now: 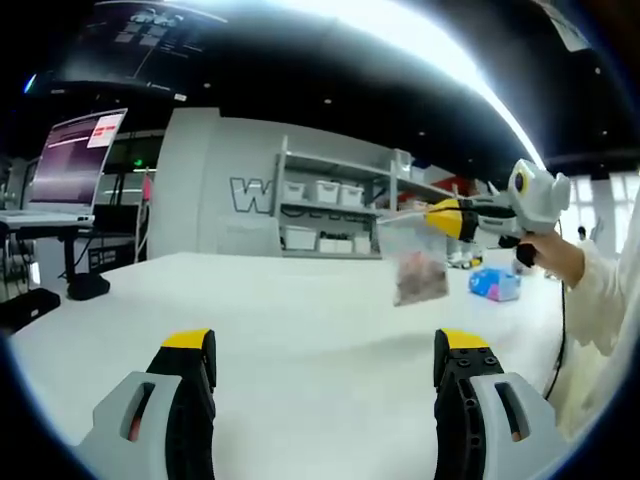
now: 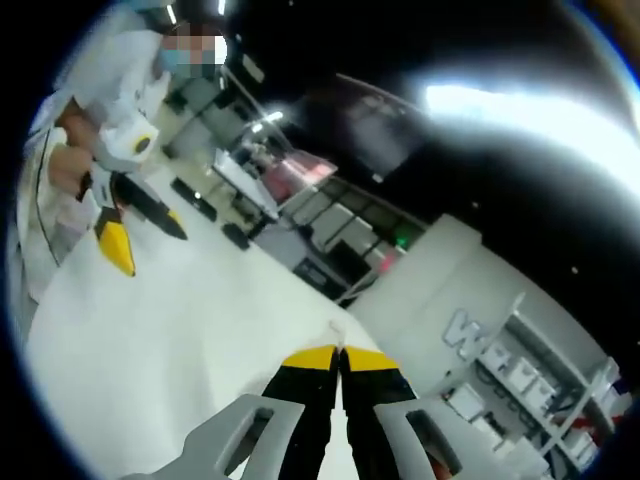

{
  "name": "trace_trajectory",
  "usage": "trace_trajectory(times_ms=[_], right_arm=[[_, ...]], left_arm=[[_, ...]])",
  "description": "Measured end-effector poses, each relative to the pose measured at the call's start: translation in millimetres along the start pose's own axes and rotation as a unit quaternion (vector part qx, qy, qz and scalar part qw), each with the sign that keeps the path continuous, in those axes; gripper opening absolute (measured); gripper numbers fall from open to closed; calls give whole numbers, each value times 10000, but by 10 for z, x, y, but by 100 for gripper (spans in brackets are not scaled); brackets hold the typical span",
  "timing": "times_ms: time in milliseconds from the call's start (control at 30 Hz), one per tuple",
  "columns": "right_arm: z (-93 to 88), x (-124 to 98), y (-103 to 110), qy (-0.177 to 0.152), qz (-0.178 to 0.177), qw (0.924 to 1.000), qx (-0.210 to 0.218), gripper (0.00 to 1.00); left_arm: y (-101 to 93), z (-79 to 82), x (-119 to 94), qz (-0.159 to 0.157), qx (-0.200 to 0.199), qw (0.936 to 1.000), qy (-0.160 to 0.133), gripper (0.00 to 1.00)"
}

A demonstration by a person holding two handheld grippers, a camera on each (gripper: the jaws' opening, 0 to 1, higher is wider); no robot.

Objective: Open the resealable bag by pulling the two sides of the seal apart until the entire bag opening is separated and visibly accessible.

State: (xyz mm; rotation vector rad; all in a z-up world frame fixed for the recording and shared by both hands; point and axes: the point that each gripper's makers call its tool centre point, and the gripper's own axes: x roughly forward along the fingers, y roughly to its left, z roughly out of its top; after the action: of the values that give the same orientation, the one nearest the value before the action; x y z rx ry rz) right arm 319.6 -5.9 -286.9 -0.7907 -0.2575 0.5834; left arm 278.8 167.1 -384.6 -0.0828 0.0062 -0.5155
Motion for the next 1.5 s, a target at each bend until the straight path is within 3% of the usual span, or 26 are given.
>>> trace_trajectory(times_ms=[1167,1500], right_arm=[[143,-306,301,-65,265,9996,67,0],[142,-437,394,-110,315,9987,394,0]], left_arm=[[-10,-41,-1,-19,23,10000,44,88],[-18,-57,5,-37,34,10000,69,88]])
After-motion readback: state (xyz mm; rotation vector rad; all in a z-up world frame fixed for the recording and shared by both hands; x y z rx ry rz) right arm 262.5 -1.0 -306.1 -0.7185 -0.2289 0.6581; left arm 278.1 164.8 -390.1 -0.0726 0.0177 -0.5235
